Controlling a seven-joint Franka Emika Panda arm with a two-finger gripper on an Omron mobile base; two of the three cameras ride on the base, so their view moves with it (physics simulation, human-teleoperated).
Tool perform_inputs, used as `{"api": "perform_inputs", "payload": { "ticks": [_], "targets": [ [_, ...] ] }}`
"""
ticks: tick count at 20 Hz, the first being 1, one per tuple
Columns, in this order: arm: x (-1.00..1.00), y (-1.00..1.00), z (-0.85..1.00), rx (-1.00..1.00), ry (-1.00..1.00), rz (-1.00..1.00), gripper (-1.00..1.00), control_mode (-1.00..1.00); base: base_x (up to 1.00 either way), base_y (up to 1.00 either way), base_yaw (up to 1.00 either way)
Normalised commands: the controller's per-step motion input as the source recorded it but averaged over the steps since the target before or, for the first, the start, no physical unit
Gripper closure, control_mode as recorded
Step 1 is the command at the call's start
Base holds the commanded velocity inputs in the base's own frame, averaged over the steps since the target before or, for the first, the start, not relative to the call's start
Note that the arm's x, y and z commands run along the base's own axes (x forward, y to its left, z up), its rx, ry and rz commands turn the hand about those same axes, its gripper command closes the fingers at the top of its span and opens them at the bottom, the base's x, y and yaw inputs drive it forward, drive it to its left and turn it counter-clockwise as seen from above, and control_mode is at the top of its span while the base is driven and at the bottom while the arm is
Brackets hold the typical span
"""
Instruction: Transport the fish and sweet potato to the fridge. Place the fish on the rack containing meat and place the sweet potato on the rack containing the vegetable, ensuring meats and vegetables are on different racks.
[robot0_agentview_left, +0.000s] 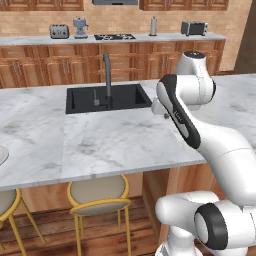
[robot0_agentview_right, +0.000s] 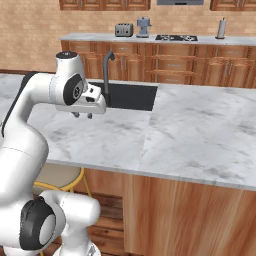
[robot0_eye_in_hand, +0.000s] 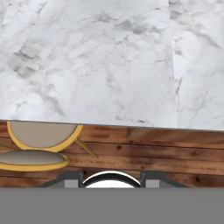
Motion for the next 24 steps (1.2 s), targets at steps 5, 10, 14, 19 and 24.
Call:
{"api": "perform_inputs", "payload": {
  "ticks": [5, 10, 14, 19, 24],
  "targets": [
    [-0.43, 0.00, 0.00, 0.00, -0.08, 0.00, -1.00, -1.00, 0.00, 0.00, 0.00],
    [-0.76, 0.00, 0.00, -0.01, -0.22, 0.00, -1.00, -1.00, 0.00, 0.00, 0.00],
    [-0.67, 0.00, 0.09, 0.00, -0.18, -0.02, -1.00, -1.00, 0.00, 0.00, 0.00],
    [-0.54, 0.00, 0.36, 0.00, -0.11, -0.02, -1.00, -1.00, 0.00, 0.00, 0.00],
    [-0.36, 0.00, 0.57, 0.00, -0.06, 0.00, -1.00, -1.00, 0.00, 0.00, 0.00]
  ]
}}
